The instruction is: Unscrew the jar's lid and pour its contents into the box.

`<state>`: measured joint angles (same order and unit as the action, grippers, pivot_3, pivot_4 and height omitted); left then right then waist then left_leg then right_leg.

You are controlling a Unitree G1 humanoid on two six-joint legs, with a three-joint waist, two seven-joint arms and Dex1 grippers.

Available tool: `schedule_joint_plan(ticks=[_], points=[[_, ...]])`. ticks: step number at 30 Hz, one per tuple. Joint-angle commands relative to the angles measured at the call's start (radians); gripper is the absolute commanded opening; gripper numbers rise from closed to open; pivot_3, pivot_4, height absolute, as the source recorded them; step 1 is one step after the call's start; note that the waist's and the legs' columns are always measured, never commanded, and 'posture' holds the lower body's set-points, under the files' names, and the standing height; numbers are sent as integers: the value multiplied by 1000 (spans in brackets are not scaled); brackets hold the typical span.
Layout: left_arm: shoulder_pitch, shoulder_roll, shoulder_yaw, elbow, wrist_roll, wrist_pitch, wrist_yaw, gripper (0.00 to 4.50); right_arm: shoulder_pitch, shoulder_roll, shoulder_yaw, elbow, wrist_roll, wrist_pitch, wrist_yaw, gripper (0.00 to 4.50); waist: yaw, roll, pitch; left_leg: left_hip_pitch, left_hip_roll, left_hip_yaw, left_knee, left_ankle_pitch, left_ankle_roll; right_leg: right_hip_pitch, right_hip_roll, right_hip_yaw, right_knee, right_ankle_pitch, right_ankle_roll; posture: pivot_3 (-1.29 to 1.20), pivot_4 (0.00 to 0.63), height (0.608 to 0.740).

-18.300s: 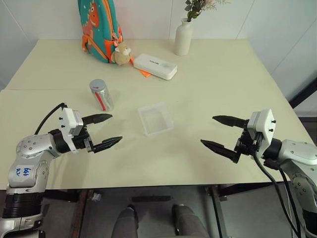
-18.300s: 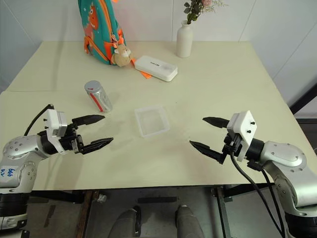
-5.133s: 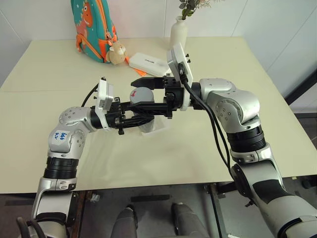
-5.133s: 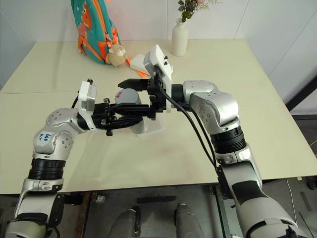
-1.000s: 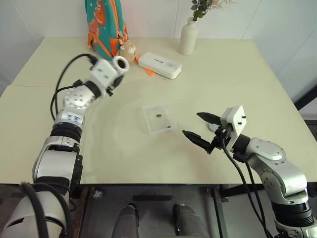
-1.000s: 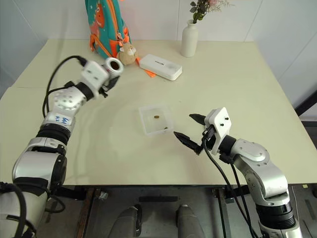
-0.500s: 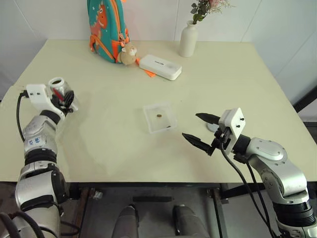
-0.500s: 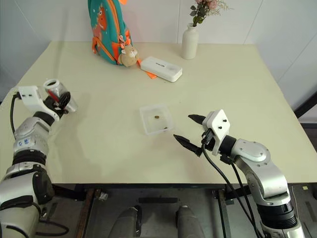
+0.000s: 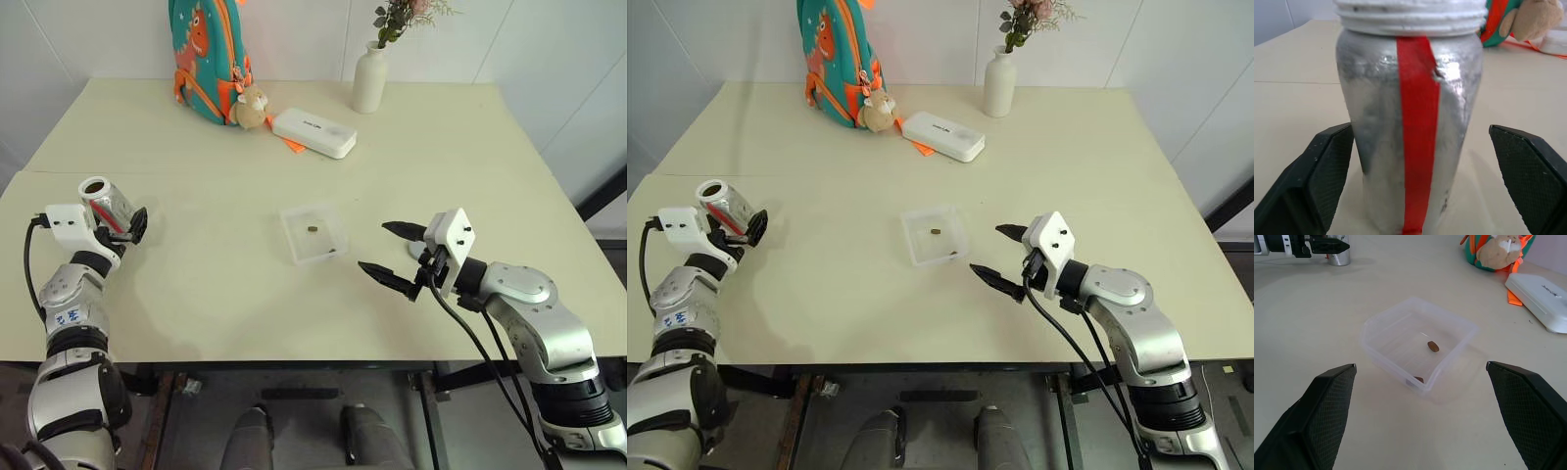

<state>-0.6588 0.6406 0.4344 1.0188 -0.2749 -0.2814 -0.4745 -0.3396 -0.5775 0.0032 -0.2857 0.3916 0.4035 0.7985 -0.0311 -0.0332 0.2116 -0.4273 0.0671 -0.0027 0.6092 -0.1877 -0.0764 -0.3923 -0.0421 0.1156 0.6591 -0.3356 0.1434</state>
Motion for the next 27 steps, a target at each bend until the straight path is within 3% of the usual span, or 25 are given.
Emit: schedule_joint_plan(ticks=[1,6,11,15,19,27], points=[[99,-6,6,-190,-26,8,-15,4472,-11,-8,-14,-19,5,-31,16,4500,-1,0,0,0,0,0,0,0,0,0,0,0,0,0,0,0,150,740],[354,-5,22,-510,-29,115,8,4472,-23,-11,-27,10,9,-54,44,4500,-5,0,0,1,1,1,-2,0,0,0,0,1,-1,0,0,0,150,740],[527,46,64,-700,-32,199,5,4472,-64,-26,-39,82,21,-88,111,4500,-8,-1,0,2,1,2,-2,0,0,0,-1,1,-1,0,-3,0,150,740],[598,80,107,-791,-49,259,-11,4472,-82,-37,-30,131,7,-112,154,4500,-10,-1,-1,5,1,4,-5,1,1,1,-2,1,-6,-6,-22,0,150,740],[621,103,96,-921,-137,339,-129,4472,-96,-52,-45,151,14,-124,182,4500,-10,-2,-1,5,1,7,-7,1,1,1,-4,2,-8,-6,-22,0,150,740],[498,196,-106,-1052,-218,395,-487,4472,-102,-109,-85,195,29,-244,296,4500,-10,-1,-1,6,1,8,-14,1,1,0,-3,3,-11,-6,-21,0,150,740]])
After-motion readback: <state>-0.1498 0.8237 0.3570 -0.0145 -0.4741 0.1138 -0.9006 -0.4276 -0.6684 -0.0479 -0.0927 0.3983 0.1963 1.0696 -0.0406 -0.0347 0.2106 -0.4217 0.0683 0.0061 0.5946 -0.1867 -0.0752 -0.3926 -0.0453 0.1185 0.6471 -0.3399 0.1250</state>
